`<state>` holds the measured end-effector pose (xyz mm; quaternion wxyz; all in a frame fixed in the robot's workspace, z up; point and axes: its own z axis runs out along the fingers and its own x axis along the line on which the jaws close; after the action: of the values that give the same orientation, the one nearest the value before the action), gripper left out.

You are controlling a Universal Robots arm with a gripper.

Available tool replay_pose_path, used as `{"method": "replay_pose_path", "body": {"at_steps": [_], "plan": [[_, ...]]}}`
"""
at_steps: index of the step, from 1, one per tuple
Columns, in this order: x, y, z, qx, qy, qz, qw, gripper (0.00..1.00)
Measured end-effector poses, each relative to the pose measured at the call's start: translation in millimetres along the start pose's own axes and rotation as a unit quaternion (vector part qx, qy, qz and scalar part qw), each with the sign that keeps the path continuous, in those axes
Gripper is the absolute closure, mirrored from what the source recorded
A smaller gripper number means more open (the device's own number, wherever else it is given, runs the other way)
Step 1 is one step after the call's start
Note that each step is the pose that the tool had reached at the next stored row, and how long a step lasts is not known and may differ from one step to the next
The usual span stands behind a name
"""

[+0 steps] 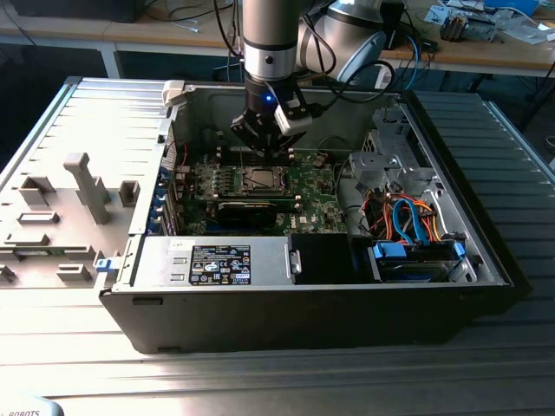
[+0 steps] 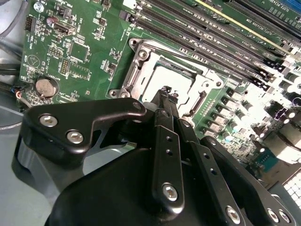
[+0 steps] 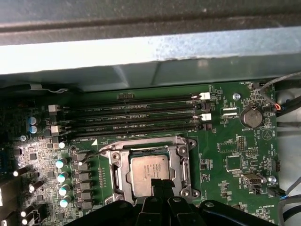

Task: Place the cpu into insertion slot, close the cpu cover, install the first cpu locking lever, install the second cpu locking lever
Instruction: 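Install the first cpu locking lever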

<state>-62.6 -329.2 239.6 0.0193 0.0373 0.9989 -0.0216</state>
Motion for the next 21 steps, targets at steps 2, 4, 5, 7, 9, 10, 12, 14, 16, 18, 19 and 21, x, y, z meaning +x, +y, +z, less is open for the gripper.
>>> {"method": "replay_pose_path", "body": {"at_steps": [2,4,5,7,9,10,12,14,16,18,19,21], "plan": [[0.0,0.0,0.0,-0.0001,-0.0001,-0.003,1.0,0.89],[0.0,0.0,0.0,-0.0002,-0.0002,-0.006,0.99998,0.89],[0.0,0.0,0.0,-0.0003,-0.0003,-0.007,0.99998,0.89],[0.0,0.0,0.0,-0.0004,-0.0004,-0.01,0.99995,0.89],[0.0,0.0,0.0,-0.0005,-0.0005,-0.012,0.99993,0.89],[0.0,0.0,0.0,-0.0006,-0.0006,-0.014,0.9999,0.89],[0.0,0.0,0.0,-0.0007,-0.0008,-0.018,0.99983,0.89],[0.0,0.0,0.0,-0.0009,-0.0009,-0.021,0.99978,0.89],[0.0,0.0,0.0,-0.001,-0.001,-0.025,0.99969,0.89],[0.0,0.0,0.0,-0.0011,-0.0012,-0.028,0.99961,0.89],[0.0,0.0,0.0,-0.0012,-0.0012,-0.029,0.99957,0.89],[0.0,0.0,0.0,-0.0013,-0.0013,-0.032,0.9995,0.89]]}}
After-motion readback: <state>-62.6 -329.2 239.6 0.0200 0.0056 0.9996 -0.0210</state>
